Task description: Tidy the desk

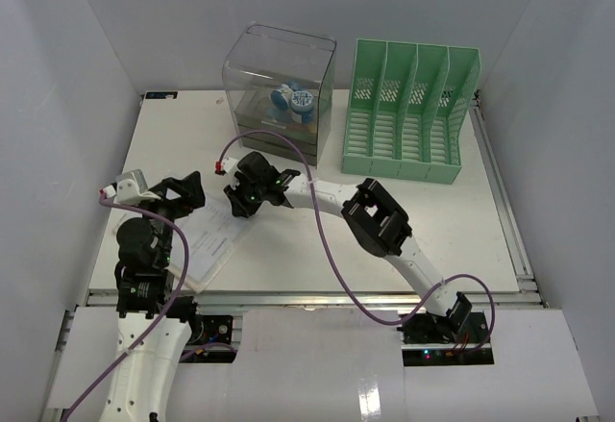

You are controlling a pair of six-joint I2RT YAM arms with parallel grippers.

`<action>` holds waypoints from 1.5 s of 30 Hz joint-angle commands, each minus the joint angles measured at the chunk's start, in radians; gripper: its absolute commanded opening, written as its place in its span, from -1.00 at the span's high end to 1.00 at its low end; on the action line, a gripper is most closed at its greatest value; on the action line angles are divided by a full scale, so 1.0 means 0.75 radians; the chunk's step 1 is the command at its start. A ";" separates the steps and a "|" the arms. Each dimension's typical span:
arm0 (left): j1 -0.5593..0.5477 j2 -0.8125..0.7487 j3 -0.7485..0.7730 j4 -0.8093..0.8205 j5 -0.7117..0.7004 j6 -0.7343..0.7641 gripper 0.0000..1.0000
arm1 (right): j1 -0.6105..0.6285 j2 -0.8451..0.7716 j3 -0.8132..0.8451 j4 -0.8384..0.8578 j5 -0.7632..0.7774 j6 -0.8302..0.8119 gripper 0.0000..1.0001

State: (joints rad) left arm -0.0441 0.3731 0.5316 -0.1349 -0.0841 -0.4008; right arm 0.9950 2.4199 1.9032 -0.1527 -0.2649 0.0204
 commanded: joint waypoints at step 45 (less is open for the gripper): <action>-0.020 0.430 -0.266 -0.488 0.367 -0.965 -0.96 | -0.582 -0.928 -1.009 -0.110 -0.369 -0.619 -0.80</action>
State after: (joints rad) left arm -0.0549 0.6861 0.2228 -0.3290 0.3411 -1.1008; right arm 0.5600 1.8242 1.1728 -0.2298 -0.5268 -0.3410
